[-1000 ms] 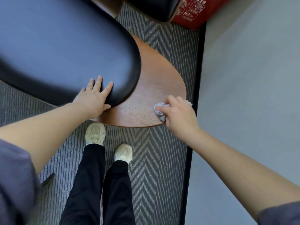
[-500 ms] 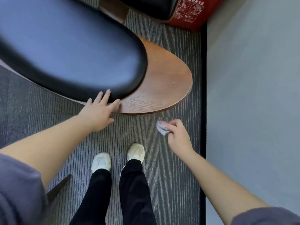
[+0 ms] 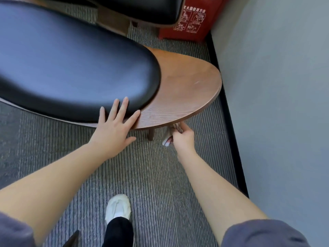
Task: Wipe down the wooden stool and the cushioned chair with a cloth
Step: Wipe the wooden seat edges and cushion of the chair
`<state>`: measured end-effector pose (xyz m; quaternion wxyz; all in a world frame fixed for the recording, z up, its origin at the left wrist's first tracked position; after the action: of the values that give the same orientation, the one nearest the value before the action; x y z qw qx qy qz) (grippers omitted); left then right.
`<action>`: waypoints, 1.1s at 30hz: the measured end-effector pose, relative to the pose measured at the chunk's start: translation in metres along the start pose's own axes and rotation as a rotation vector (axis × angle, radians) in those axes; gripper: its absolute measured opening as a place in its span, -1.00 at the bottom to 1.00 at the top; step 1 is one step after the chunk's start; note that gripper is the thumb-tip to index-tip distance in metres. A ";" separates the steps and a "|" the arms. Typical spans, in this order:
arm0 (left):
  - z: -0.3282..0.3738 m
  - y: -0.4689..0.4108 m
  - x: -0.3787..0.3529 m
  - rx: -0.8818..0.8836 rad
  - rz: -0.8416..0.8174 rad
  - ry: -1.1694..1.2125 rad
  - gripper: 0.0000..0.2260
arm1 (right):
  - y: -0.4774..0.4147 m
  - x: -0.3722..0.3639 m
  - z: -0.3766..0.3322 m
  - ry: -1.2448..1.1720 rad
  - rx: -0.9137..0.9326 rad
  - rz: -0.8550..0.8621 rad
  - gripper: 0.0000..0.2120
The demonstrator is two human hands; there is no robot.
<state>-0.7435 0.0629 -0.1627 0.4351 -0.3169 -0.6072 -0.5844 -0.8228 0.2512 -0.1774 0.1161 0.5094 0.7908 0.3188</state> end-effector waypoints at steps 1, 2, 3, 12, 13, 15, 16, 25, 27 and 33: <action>0.000 0.000 -0.001 -0.007 0.050 0.001 -0.24 | -0.002 -0.002 0.004 -0.030 0.017 0.003 -0.77; 0.001 0.001 0.000 -0.020 0.106 0.008 -0.25 | -0.003 -0.002 0.009 -0.046 0.031 0.014 -0.78; 0.001 0.002 0.001 -0.030 0.159 0.023 -0.27 | -0.005 0.000 0.015 -0.052 0.042 0.029 -0.79; -0.002 0.005 -0.004 -0.001 0.562 0.095 -0.49 | -0.036 -0.004 0.078 -0.136 0.217 -0.060 -0.70; -0.001 0.005 -0.004 0.004 0.595 0.091 -0.51 | -0.040 -0.005 0.081 -0.133 0.245 -0.064 -0.69; 0.000 0.007 -0.005 0.004 0.657 0.080 -0.56 | -0.051 -0.006 0.087 -0.137 0.298 -0.072 -0.68; 0.000 0.009 -0.004 0.003 0.688 0.075 -0.58 | -0.057 -0.007 0.089 -0.134 0.323 -0.071 -0.68; 0.003 0.011 -0.003 0.037 0.801 0.029 -0.59 | -0.096 -0.013 0.055 0.037 0.584 0.015 -0.67; 0.003 0.011 -0.003 0.045 0.811 0.034 -0.59 | -0.109 -0.020 0.038 0.134 0.605 0.070 -0.73; 0.003 0.015 -0.001 0.048 0.913 0.097 -0.60 | -0.118 -0.040 -0.014 0.210 0.672 0.128 -0.83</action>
<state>-0.7303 0.0676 -0.1575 0.6833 -0.5141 -0.3975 -0.3328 -0.8977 0.1783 -0.2458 -0.1601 0.5322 0.8255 0.0983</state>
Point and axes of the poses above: each hand's wrist, its own y-axis away from the middle knuckle, its own x-axis out of the back of the hand, z = x × y, the point moved 10 cm from there along -y, towards the middle knuckle, and after that the axes turned 9 degrees about -z, right-handed, at the moved point
